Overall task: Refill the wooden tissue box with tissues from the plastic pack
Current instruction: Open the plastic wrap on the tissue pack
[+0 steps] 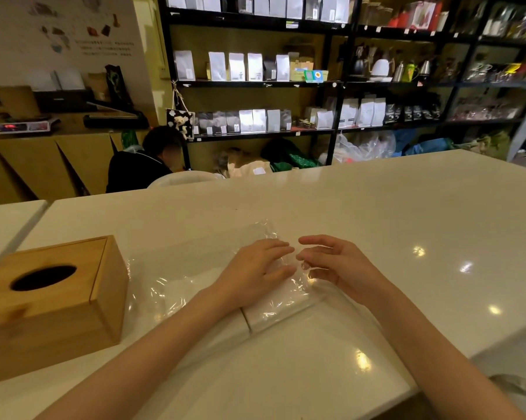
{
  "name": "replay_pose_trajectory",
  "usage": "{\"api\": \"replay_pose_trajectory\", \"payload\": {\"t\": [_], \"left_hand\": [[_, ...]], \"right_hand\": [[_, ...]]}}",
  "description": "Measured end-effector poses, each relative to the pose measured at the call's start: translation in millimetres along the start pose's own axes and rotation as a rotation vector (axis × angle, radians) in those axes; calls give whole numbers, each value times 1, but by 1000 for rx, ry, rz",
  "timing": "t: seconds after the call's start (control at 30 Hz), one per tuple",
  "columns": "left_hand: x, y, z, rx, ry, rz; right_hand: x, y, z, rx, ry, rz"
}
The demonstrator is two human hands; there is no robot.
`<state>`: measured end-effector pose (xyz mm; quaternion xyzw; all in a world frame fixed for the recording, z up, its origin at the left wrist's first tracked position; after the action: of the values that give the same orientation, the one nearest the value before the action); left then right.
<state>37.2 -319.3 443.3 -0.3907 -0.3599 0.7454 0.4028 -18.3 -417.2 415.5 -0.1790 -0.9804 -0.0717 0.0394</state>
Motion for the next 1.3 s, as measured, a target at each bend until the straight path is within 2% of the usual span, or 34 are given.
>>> {"api": "replay_pose_trajectory", "payload": {"t": [0.13, 0.3, 0.47, 0.6, 0.73, 0.87, 1.03, 1.13, 1.23, 1.3], "left_hand": [[2, 4, 1, -12, 15, -29], [17, -1, -18, -59, -73, -72], [33, -9, -55, -76, -195, -154], [32, -1, -46, -120, -160, -239], [22, -2, -44, -126, -154, -252], [-5, -15, -49, -9, -177, -217], [-41, -31, -77, 136, -328, -116], [-56, -25, -98, 138, -432, -134], [-61, -20, -105, 327, -524, -128], [-63, -17, -107, 354, -541, -147]], "right_hand": [[1, 8, 10, 64, 96, -64], [0, 18, 8, 216, 69, -104], [-15, 27, 10, 146, 134, -98], [-30, 30, 9, 114, 210, -19], [-41, 23, 13, 137, 281, 120], [-44, 22, 14, 202, 326, 111], [-47, 25, 10, 249, 311, 67], [-47, 27, 7, 245, 315, 60], [-49, 27, 5, 252, 316, 69], [-52, 24, 3, 265, 303, 95]]}}
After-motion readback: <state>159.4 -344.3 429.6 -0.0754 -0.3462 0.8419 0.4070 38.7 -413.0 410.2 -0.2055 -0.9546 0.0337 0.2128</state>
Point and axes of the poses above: each hand's wrist, its own x-axis away from the middle knuckle, its own y-axis out of the palm, z = x × y, the point moved 10 cm from there along -x, towards the middle knuckle, and after that the axes turned 3 degrees about y, right-handed, at the moved point
